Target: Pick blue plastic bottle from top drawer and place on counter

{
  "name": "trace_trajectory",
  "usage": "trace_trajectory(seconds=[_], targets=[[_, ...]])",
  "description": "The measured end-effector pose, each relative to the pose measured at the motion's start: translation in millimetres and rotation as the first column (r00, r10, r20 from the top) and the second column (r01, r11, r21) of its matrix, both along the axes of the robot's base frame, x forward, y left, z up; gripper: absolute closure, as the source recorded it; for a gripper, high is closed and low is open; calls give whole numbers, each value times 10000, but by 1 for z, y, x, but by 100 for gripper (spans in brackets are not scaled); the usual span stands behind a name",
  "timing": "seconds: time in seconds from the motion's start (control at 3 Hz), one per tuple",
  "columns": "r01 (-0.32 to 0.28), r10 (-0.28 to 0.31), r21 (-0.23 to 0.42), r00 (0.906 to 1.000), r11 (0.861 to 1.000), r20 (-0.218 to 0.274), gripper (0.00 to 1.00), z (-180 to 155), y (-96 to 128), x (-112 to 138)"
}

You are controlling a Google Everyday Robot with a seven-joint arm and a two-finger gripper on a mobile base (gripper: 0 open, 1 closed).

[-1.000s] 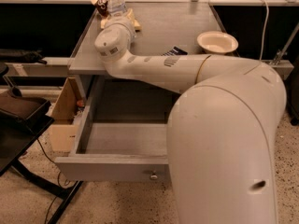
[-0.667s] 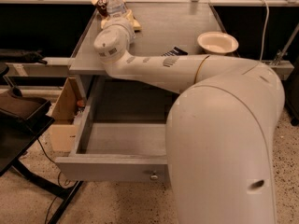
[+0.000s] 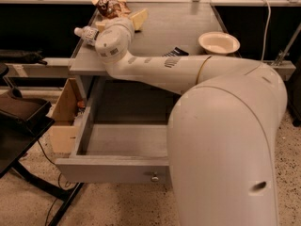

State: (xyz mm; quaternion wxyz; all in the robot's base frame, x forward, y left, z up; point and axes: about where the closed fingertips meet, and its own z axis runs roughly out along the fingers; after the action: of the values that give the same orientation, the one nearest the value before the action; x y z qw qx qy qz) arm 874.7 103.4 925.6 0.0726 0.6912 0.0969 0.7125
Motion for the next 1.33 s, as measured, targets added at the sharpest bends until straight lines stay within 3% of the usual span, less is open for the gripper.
trace_trajectory(seconds=[0.67,1.0,1.33], targets=[[-103,103,-274,9999,9996,0,0,10,3,-2],[-320,324,-617,9995,9976,51,0,60,-18,-13],[-1149,1162,-893,9932,9894,99,0,137,-44,-42]])
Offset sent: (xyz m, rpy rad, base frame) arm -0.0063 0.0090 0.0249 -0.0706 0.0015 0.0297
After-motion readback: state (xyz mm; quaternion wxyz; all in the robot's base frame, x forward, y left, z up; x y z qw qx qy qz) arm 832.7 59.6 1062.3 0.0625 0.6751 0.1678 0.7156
